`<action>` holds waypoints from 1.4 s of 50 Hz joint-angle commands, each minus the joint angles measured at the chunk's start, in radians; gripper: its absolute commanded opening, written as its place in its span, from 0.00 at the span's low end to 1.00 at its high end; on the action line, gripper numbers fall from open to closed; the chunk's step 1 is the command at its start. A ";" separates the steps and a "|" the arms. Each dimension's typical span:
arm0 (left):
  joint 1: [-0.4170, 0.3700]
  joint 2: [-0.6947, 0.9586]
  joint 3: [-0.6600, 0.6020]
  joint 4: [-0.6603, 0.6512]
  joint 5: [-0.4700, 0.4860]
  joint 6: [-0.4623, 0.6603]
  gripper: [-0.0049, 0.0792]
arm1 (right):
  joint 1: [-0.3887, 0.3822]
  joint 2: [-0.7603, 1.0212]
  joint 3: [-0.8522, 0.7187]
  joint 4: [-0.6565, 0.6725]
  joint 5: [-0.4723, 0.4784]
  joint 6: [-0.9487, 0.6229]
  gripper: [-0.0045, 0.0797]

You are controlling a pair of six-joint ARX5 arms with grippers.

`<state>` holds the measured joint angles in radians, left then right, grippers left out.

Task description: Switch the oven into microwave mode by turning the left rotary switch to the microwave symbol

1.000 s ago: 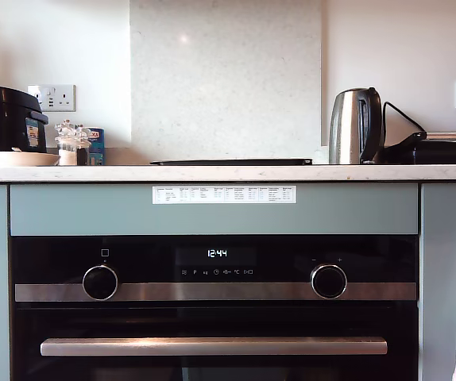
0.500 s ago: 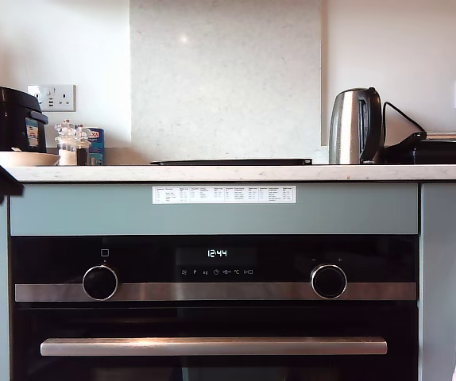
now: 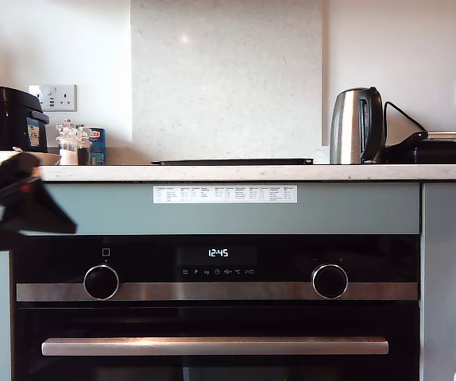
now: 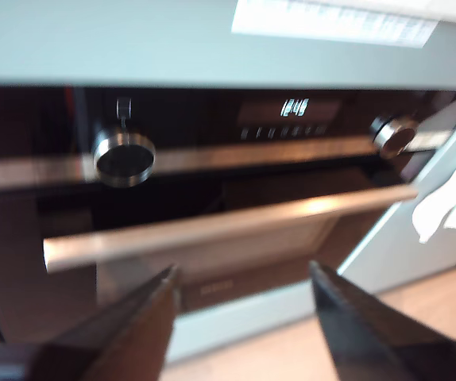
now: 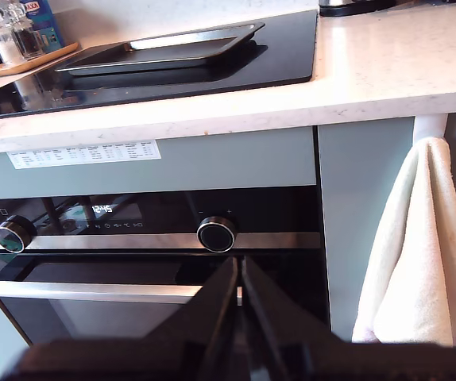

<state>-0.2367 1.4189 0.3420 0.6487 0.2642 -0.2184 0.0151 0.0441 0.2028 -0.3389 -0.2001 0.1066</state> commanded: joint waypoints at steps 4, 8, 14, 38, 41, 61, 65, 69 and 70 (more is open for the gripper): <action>-0.021 0.102 0.068 0.015 -0.046 -0.046 0.78 | 0.004 0.012 -0.010 0.005 0.000 0.002 0.04; -0.035 0.174 0.100 0.048 -0.090 -0.083 0.78 | 0.004 0.012 -0.010 0.005 0.001 0.002 0.04; -0.052 0.269 0.133 0.146 -0.156 -0.106 0.78 | 0.004 0.012 -0.010 0.004 0.001 0.001 0.04; -0.068 0.578 0.237 0.451 -0.250 -0.122 0.78 | 0.004 0.012 -0.010 0.004 0.028 -0.002 0.04; -0.068 0.606 0.251 0.479 -0.250 -0.122 0.78 | 0.004 0.012 -0.010 0.003 0.030 -0.002 0.04; -0.079 0.714 0.365 0.470 -0.320 -0.073 0.78 | 0.004 0.012 -0.010 -0.004 0.057 -0.001 0.04; -0.079 0.724 0.371 0.468 -0.349 -0.073 0.78 | 0.004 0.012 -0.010 -0.004 0.061 -0.001 0.04; -0.079 0.732 0.373 0.466 -0.377 -0.100 0.78 | 0.004 0.012 -0.010 -0.004 0.067 -0.001 0.04; -0.079 0.732 0.373 0.465 -0.385 -0.105 0.78 | 0.004 0.012 -0.010 -0.004 0.068 -0.001 0.04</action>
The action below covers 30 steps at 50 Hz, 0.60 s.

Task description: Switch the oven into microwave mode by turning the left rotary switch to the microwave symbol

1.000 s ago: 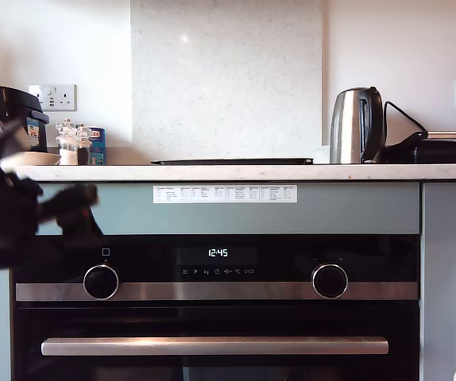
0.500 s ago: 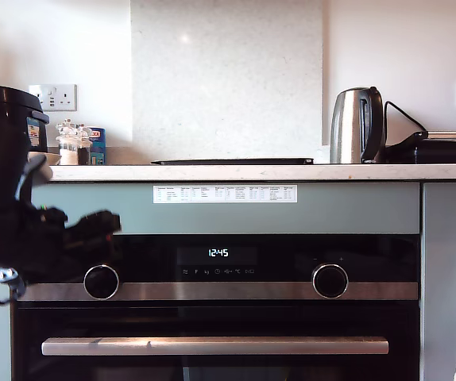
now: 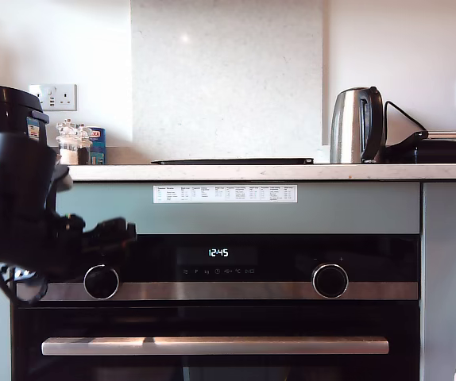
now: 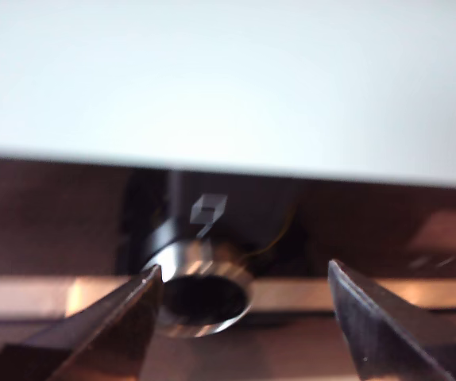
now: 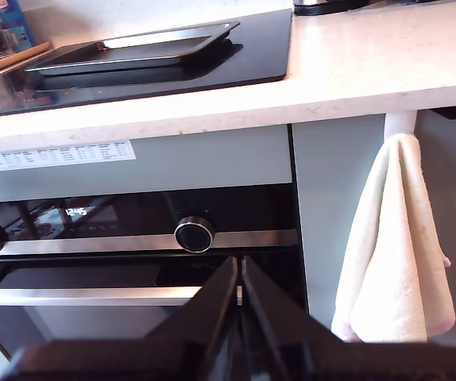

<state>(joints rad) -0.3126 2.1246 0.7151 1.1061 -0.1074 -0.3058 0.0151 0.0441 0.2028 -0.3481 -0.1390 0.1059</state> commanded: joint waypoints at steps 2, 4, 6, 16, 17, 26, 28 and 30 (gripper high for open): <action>-0.003 0.028 0.000 0.002 -0.027 -0.030 0.78 | 0.004 0.012 -0.010 0.005 0.013 0.000 0.04; -0.003 0.029 0.001 -0.012 -0.038 -0.046 0.78 | 0.004 0.012 -0.010 0.005 0.016 0.000 0.04; -0.002 0.029 0.003 -0.026 -0.046 -0.047 0.78 | 0.004 0.012 -0.010 0.005 0.018 0.000 0.04; -0.002 0.030 0.032 -0.145 -0.048 -0.057 0.78 | 0.004 0.012 -0.010 0.005 0.019 0.000 0.04; -0.002 0.030 0.035 -0.152 -0.048 -0.062 0.78 | 0.004 0.012 -0.010 0.005 0.019 0.000 0.04; -0.001 0.030 0.061 -0.158 -0.061 -0.061 0.78 | 0.004 0.012 -0.010 0.005 0.019 0.000 0.04; 0.002 0.031 0.069 -0.162 -0.062 -0.061 0.78 | 0.004 0.012 -0.010 0.005 0.019 0.000 0.04; 0.004 0.032 0.077 -0.172 -0.058 -0.061 0.78 | 0.004 0.012 -0.010 0.006 0.018 0.000 0.04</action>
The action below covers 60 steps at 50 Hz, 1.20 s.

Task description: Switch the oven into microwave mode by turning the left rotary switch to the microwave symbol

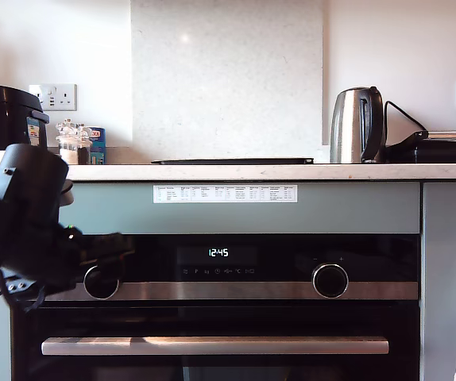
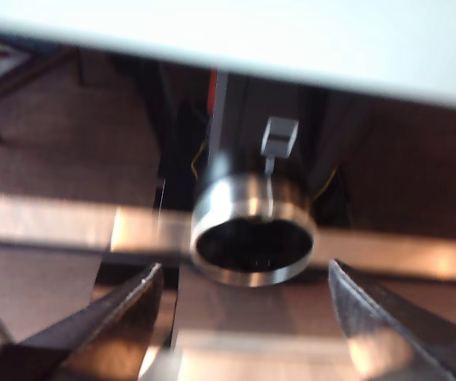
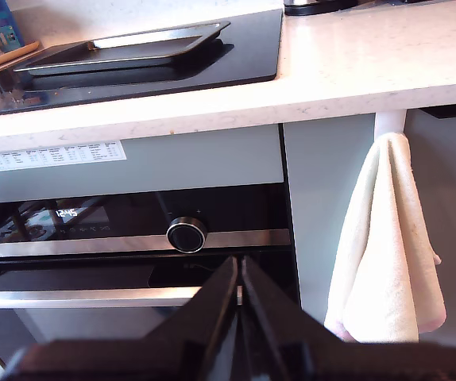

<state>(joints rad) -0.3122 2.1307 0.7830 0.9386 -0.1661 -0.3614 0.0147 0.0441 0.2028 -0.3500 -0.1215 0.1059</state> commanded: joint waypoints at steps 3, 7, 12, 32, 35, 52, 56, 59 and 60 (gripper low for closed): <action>0.005 0.032 0.017 -0.006 0.001 -0.005 0.78 | 0.005 0.012 -0.010 0.017 -0.010 0.002 0.04; 0.005 0.037 0.022 -0.010 0.001 -0.006 0.78 | 0.005 0.014 -0.010 0.029 -0.082 0.002 0.04; 0.005 0.043 0.024 -0.011 0.000 -0.006 0.78 | 0.006 0.033 -0.010 0.013 -0.181 0.001 0.04; 0.009 0.058 0.048 -0.034 0.000 -0.005 0.78 | 0.086 0.147 -0.010 -0.042 -0.269 -0.002 0.04; 0.009 0.058 0.055 -0.055 0.000 -0.005 0.78 | 0.097 0.164 -0.010 -0.039 -0.267 -0.002 0.04; 0.009 0.069 0.080 -0.078 0.000 -0.006 0.78 | 0.105 0.202 -0.010 -0.013 -0.261 -0.002 0.04; 0.009 0.069 0.093 -0.106 -0.001 -0.005 0.77 | 0.105 0.202 -0.010 -0.013 -0.261 -0.002 0.04; 0.009 0.069 0.101 -0.126 -0.001 0.000 0.69 | 0.105 0.202 -0.010 -0.010 -0.261 -0.002 0.04; 0.009 0.069 0.103 -0.132 -0.001 0.003 0.65 | 0.105 0.202 -0.010 -0.010 -0.261 -0.002 0.04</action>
<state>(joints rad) -0.3050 2.1700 0.8776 0.8120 -0.1658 -0.3611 0.1146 0.2398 0.2028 -0.3740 -0.3836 0.1051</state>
